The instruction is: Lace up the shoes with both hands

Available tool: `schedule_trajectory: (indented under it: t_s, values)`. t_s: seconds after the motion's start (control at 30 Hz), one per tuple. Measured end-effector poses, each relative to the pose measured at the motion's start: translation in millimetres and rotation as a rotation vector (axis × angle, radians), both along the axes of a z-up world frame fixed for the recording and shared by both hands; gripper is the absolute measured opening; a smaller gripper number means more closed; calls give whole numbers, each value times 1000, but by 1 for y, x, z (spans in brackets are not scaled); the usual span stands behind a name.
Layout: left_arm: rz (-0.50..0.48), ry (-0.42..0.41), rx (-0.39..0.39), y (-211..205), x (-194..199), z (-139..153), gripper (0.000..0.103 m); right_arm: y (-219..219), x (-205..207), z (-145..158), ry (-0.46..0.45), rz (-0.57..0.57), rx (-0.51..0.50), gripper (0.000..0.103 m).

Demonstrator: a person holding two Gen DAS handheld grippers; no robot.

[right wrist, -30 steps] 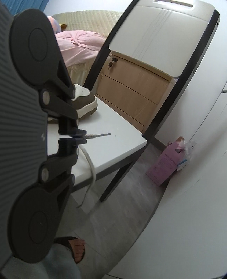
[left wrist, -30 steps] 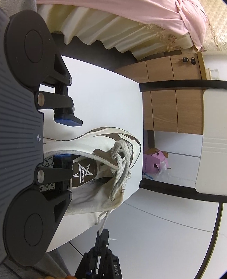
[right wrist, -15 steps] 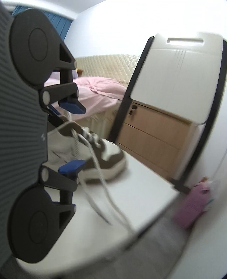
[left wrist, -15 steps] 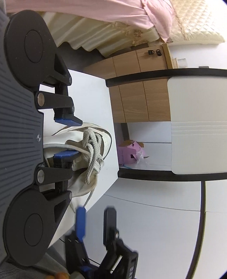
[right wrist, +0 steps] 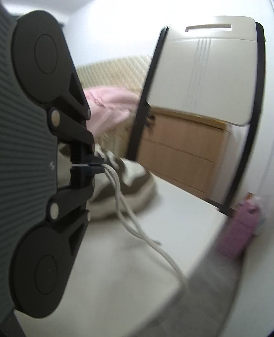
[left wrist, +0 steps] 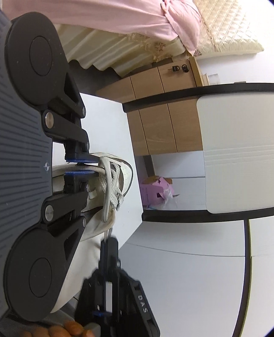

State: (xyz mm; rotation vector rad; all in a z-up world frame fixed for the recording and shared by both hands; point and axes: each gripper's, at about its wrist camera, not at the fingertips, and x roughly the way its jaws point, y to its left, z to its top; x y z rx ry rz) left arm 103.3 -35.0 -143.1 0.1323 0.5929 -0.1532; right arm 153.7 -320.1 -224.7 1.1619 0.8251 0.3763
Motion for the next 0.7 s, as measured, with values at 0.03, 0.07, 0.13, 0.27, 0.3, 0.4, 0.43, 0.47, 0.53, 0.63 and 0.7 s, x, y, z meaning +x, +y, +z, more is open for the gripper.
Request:
schedule_trajectory:
  t_s: [0.03, 0.07, 0.13, 0.27, 0.3, 0.4, 0.43, 0.47, 0.53, 0.63, 0.7]
  values:
    - [8, 2, 1, 1, 0, 0, 9, -3, -1, 1, 7, -11, -33, 2]
    - [16, 5, -1, 2, 0, 1, 9, -8, -1, 1, 17, -14, -60, 2]
    - [25, 10, -3, 3, -1, 1, 9, -16, -4, -1, 39, -15, -102, 2]
    - [33, 7, 11, -1, -3, 1, 9, -25, -8, -1, 48, 20, -173, 2]
    - [34, 6, 8, 0, -3, 0, 9, -25, -8, -2, 43, 36, -182, 2]
    - [40, 13, -28, 4, -1, 1, 11, -30, -10, -2, 13, 52, -164, 8]
    - [42, 16, -44, 5, -1, 1, 11, -32, -11, 2, -5, 38, -169, 14]
    - [44, 16, -57, 7, -1, 2, 12, -34, -11, 6, -26, 24, -178, 30]
    - [39, 15, -78, 9, -1, 3, 12, -36, -11, 14, -69, 1, -192, 50]
    - [9, -5, -81, 11, -3, 5, 12, -34, -5, 17, -114, 10, -132, 51]
    - [-7, -19, -74, 11, -5, 5, 23, -30, 3, 14, -122, 20, -76, 52]
